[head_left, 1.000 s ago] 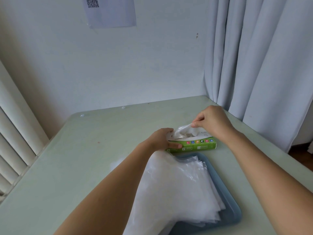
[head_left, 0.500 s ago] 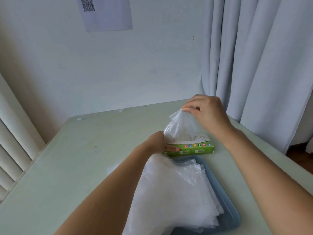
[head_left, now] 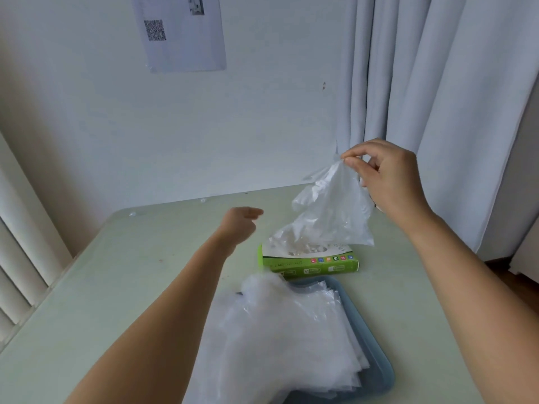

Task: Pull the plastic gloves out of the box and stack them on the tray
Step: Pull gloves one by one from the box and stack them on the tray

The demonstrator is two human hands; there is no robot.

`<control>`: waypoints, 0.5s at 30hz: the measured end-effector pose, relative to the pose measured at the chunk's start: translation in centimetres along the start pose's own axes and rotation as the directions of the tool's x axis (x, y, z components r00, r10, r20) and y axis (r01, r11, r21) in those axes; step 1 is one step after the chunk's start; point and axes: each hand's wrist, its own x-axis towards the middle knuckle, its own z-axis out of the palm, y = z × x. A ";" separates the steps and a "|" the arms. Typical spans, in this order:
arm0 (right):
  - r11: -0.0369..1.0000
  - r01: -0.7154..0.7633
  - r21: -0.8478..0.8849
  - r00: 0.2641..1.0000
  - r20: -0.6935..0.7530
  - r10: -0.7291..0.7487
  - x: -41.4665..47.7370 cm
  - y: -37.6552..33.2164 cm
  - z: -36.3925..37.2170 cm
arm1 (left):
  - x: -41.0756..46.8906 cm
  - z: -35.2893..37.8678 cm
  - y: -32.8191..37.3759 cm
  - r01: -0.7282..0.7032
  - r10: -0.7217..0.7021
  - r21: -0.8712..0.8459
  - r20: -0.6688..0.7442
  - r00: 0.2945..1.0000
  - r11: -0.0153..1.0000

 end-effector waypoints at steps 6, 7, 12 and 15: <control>1.000 -0.015 -0.012 0.982 0.189 0.017 0.9 -3.1 -0.5 | -4.4 -1.3 6.5 -0.176 0.274 -0.276 0.378 0.884 0.945; 1.000 -0.006 -0.010 0.975 0.223 0.008 1.0 -3.7 -0.5 | -5.0 -1.1 7.3 -0.193 0.306 -0.294 0.411 0.859 0.936; 0.996 -0.029 0.084 0.964 0.266 0.006 0.4 -4.8 -0.1 | -5.8 1.7 8.3 -0.163 0.218 -0.263 0.198 0.956 0.951; 0.920 -0.343 0.188 0.906 0.326 0.271 -1.1 -2.8 -0.1 | -5.2 2.9 7.3 0.034 0.047 -0.524 0.141 0.989 0.851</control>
